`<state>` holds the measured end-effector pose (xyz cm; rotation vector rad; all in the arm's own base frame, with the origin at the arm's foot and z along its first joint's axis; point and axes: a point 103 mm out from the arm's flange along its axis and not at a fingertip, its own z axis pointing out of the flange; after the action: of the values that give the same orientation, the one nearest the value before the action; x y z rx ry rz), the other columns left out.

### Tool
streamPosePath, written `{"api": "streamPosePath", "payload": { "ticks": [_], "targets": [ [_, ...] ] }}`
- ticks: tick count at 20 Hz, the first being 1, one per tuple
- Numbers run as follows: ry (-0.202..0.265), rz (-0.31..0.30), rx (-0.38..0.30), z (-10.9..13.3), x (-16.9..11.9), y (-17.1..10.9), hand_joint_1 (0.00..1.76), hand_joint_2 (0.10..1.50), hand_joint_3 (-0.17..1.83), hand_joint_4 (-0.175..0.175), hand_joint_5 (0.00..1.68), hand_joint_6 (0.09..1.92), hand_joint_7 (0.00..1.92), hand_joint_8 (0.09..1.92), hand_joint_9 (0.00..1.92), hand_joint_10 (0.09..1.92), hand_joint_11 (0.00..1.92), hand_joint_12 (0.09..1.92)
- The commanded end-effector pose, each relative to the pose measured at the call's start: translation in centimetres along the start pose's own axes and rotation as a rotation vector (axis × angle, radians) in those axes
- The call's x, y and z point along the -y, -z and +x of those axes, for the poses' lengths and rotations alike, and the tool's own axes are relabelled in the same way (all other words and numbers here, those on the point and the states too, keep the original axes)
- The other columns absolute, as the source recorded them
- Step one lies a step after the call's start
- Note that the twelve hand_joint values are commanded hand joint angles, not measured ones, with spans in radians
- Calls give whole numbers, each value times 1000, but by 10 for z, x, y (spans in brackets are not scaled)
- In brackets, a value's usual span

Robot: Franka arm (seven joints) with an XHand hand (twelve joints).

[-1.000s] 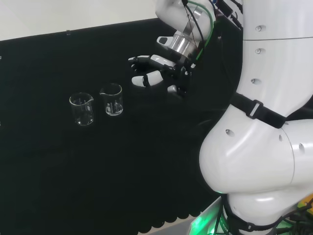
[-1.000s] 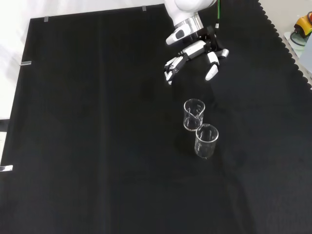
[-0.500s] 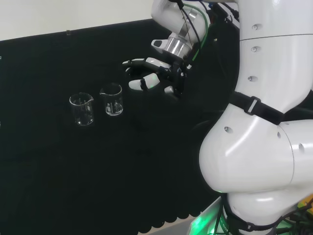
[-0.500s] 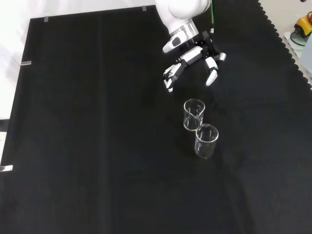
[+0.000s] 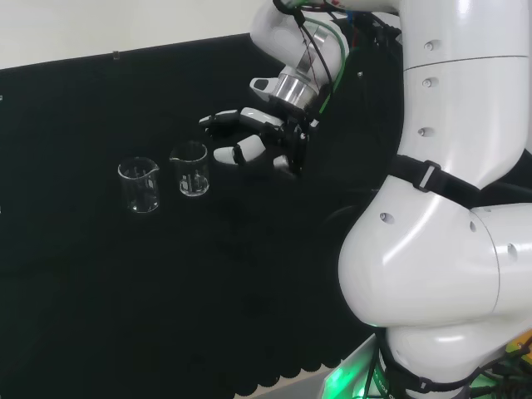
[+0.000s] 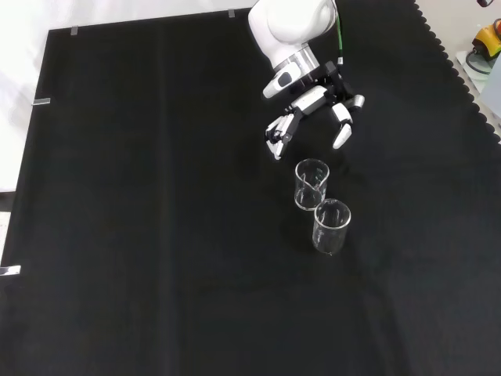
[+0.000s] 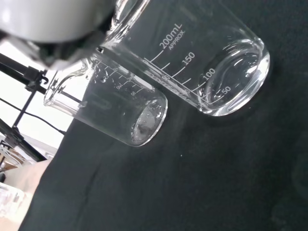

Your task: Pick up the beaker on the right.

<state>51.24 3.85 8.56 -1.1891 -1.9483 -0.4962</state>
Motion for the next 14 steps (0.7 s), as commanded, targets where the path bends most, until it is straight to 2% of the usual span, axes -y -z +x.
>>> {"api": "streamPosePath", "payload": {
  "ticks": [1,2,5,7,10,14],
  "targets": [
    [5,-48,-48,0,1,-5,970,303,1148,-49,512,107,377,641,412,603,0,1309],
    [2,-61,-57,-1,1,-6,990,304,1170,-51,516,171,398,635,430,591,0,1310],
    [3,-75,-108,-1,2,-8,1013,312,1199,-56,415,694,438,632,466,568,0,1322],
    [2,-78,-119,-1,3,-8,1019,306,1210,-61,318,808,462,649,492,576,2,1332],
    [4,-74,-133,2,-2,-16,1025,296,1228,-66,244,649,470,682,515,593,65,1328],
    [12,-85,-145,8,-8,-22,1038,297,1229,-69,251,402,408,706,521,599,218,1283]
  ]
}}
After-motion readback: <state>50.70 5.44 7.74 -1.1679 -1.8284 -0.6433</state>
